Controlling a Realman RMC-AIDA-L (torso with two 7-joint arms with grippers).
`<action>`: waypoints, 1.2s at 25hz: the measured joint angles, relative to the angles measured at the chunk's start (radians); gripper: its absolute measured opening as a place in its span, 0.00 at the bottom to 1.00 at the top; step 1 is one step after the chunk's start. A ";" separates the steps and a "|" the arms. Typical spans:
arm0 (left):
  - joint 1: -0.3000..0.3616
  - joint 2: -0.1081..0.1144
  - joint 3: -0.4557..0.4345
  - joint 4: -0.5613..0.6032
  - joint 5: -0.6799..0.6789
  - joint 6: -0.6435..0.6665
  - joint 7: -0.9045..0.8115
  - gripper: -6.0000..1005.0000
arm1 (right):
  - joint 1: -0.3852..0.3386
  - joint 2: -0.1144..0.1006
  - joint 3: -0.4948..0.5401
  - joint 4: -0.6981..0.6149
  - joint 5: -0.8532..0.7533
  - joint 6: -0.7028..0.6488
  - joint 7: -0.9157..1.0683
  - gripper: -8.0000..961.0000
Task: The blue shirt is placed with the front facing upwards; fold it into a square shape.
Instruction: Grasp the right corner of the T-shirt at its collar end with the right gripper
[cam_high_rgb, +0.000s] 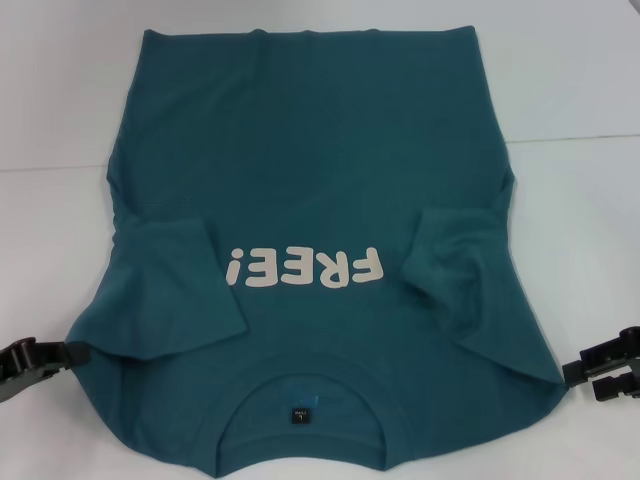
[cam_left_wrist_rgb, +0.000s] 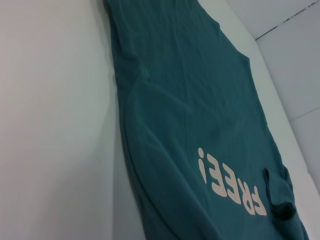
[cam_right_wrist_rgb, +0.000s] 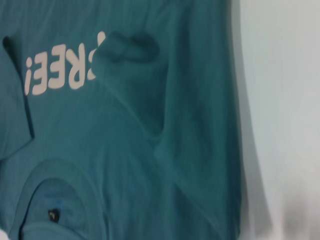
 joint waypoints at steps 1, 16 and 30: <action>0.001 0.000 0.000 0.000 0.000 0.000 0.000 0.03 | 0.000 0.002 0.000 0.001 0.000 0.007 0.003 0.51; 0.003 -0.001 0.000 0.000 0.000 0.000 0.004 0.03 | 0.022 0.041 -0.002 0.015 -0.003 0.075 0.029 0.50; 0.011 -0.001 -0.023 0.000 0.000 0.004 0.007 0.04 | 0.053 0.049 0.002 0.055 -0.043 0.104 0.031 0.49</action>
